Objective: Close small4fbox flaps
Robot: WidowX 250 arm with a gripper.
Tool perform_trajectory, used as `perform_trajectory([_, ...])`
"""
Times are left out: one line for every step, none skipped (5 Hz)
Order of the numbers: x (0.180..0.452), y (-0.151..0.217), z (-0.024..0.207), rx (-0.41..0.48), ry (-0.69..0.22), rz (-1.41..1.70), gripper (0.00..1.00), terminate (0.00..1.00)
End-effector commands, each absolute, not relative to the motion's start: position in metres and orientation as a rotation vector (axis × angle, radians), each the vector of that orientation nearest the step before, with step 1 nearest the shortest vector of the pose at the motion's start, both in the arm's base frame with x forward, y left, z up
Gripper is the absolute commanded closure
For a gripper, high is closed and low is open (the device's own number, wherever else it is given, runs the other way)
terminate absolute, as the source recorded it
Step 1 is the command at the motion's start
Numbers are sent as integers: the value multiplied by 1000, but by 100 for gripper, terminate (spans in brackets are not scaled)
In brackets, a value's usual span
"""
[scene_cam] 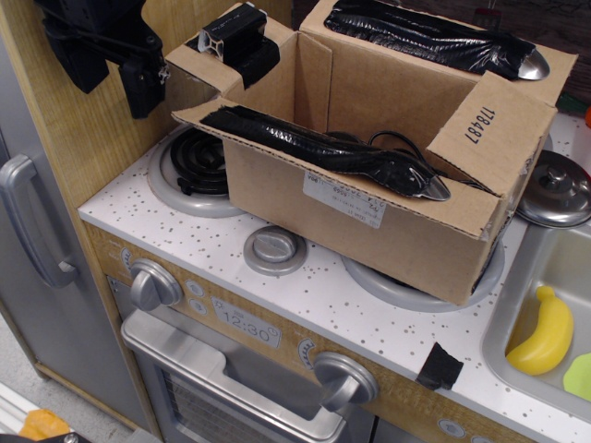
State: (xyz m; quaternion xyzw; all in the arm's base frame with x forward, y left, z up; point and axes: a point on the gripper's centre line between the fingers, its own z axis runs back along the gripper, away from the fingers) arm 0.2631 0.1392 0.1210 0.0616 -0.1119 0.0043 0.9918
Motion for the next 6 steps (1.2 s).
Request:
perform_trajectory([282, 152, 123, 161, -331, -21, 0, 0])
perform_trajectory([295, 153, 127, 183, -371, -27, 0, 0])
perform_trajectory([303, 151, 133, 203, -418, -19, 0, 0])
perform_trajectory([303, 138, 147, 223, -439, 4, 0, 0])
perform_trajectory([303, 123, 160, 212, -464, 24, 0, 0])
perform_trajectory([303, 110, 171, 211, -516, 29, 0, 0])
